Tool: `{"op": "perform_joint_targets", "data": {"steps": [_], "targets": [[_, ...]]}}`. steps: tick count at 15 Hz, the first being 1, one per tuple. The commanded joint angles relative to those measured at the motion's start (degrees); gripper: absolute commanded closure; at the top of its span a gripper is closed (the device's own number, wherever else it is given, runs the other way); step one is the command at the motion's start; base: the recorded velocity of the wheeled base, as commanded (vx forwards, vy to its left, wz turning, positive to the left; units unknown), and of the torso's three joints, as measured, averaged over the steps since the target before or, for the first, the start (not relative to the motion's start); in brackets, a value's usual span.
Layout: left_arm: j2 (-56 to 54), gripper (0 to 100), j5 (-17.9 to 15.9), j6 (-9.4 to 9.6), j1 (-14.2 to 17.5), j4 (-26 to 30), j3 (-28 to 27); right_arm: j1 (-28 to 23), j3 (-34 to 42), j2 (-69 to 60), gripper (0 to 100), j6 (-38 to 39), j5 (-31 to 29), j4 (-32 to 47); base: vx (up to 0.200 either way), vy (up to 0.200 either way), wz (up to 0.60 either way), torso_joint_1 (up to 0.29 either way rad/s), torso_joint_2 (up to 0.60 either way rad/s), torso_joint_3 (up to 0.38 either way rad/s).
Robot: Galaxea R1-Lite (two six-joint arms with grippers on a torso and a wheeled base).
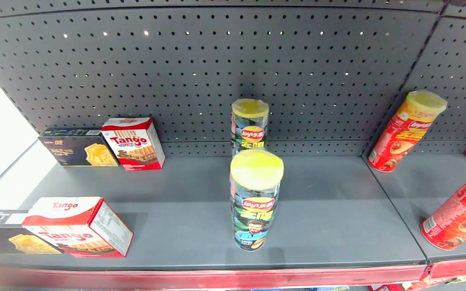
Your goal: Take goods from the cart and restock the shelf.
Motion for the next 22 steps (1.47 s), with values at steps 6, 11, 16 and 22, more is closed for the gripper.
{"op": "perform_joint_targets", "data": {"steps": [6, 11, 16, 22], "targets": [[-1.31, 0, -0.16, -1.15, 2.2, -0.03, 0.1, -1.08, 0.93, -6.23, 0, 3.03, 1.26, -1.53, 0.0, 0.0, 0.0, 0.0, 0.0, 0.0], [-1.31, 0, -0.16, -1.24, 2.2, -0.03, 0.1, 2.17, 0.75, -5.26, 0, 1.89, 5.39, 2.87, 0.0, 0.0, 0.0, 0.0, 0.0, 0.0], [-1.31, 0, 0.2, -1.42, 2.2, -0.03, 0.1, 2.35, 0.84, -5.61, 0, 1.98, 4.69, 2.34, 0.0, 0.0, 0.0, 0.0, 0.0, 0.0], [-1.4, 0, 0.28, -1.86, 2.11, -0.03, 0.1, 9.56, 0.84, -11.33, 0, 1.98, 4.6, 2.34, 0.0, 0.0, 0.0, 0.0, 0.0, 0.0]]}}
